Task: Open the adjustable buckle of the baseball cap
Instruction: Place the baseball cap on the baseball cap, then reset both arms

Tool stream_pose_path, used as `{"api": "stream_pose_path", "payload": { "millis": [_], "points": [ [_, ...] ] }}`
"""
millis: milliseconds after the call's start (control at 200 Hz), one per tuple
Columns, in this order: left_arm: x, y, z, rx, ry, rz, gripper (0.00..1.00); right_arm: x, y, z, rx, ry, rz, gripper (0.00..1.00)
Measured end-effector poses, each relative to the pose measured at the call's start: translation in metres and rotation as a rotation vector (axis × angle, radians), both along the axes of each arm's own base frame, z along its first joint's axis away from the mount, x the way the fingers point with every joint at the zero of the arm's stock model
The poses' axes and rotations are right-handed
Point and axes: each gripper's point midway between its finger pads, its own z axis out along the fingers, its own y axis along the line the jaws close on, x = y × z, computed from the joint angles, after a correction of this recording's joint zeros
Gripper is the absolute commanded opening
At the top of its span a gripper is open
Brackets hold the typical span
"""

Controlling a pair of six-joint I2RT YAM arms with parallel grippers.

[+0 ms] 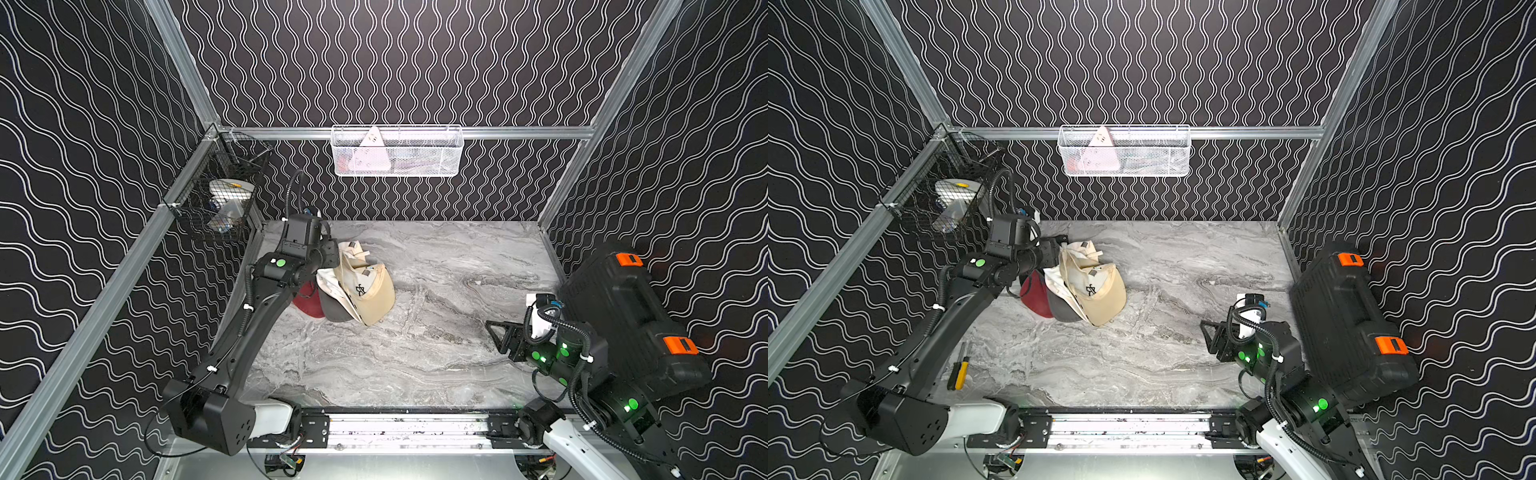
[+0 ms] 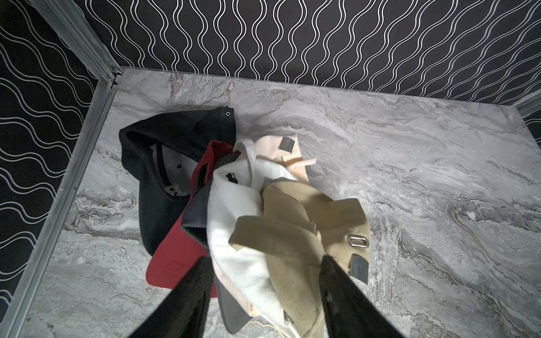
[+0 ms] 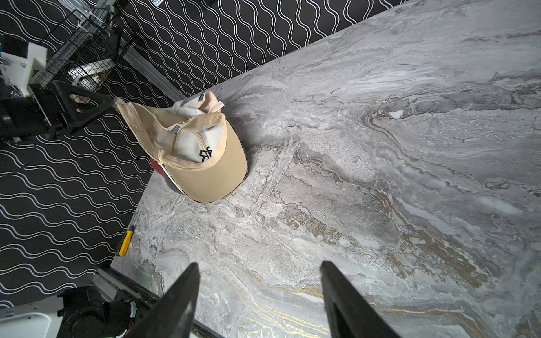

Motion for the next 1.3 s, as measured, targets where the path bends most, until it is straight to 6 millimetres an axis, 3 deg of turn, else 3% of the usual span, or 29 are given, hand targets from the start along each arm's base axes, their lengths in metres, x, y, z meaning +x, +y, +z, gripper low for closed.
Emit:
{"api": "stream_pose_path", "payload": {
  "millis": [195,445,956,1301],
  "points": [
    [-0.005,0.01,0.001,-0.03,-0.008,0.036,0.71,0.0,0.0,-0.001,0.001,0.001,0.0,0.67],
    [-0.01,0.022,-0.003,-0.06,-0.015,0.082,0.72,0.0,0.0,-0.004,-0.002,0.005,-0.002,0.68],
    [-0.028,0.045,-0.042,-0.113,-0.052,0.156,0.75,0.029,0.01,-0.031,-0.056,0.105,-0.039,0.69],
    [-0.037,0.064,-0.077,0.023,-0.031,0.193,0.78,0.051,-0.012,-0.045,-0.138,0.069,-0.19,0.69]
  ]
}}
